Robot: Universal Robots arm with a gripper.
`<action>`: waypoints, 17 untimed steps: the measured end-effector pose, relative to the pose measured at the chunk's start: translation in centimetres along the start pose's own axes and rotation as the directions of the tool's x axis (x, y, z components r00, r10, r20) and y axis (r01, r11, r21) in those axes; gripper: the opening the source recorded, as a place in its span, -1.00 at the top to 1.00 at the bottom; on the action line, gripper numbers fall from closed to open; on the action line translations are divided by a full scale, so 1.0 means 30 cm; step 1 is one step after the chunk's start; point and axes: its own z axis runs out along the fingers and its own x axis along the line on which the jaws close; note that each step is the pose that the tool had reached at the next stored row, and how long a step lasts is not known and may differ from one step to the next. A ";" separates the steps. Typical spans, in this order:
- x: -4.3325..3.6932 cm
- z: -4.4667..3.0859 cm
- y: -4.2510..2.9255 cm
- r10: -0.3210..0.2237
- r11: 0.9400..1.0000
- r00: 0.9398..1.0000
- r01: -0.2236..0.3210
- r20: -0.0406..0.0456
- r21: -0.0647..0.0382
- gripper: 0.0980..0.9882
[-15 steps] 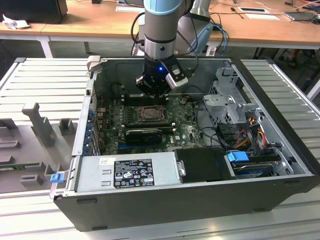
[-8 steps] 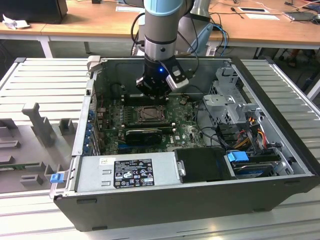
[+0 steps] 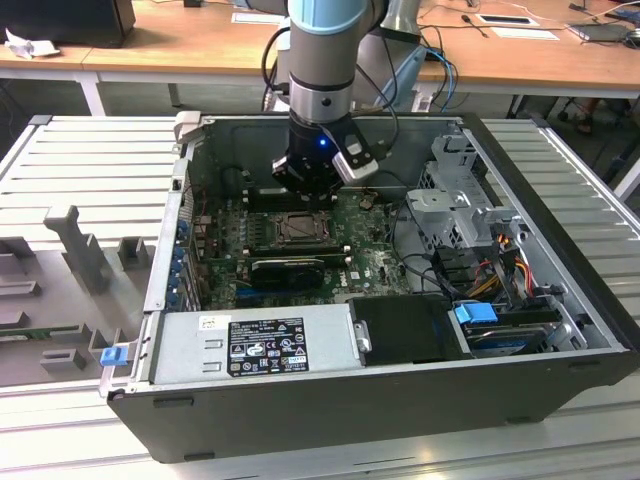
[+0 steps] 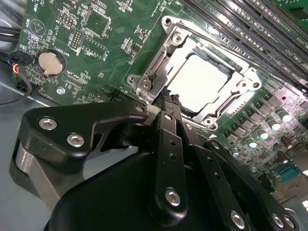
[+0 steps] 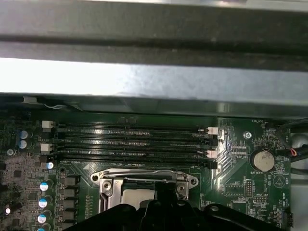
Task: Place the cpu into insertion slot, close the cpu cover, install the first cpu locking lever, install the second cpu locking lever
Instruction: 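Install the second cpu locking lever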
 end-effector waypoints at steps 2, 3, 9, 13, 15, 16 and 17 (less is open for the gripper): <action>0.000 0.000 -0.003 0.000 1.000 1.000 0.000 0.000 0.000 0.98; 0.000 0.000 -0.005 0.000 1.000 1.000 0.000 0.000 0.000 0.98; 0.001 -0.001 -0.015 0.000 1.000 1.000 0.000 0.000 0.000 0.98; 0.001 -0.002 -0.024 0.000 1.000 1.000 0.000 0.000 0.000 0.98; 0.001 -0.002 -0.028 0.000 1.000 1.000 0.000 0.000 0.000 0.98; 0.001 -0.002 -0.031 0.000 1.000 1.000 0.000 0.000 0.000 0.98; 0.001 -0.002 -0.032 0.000 1.000 1.000 0.000 0.000 0.000 0.98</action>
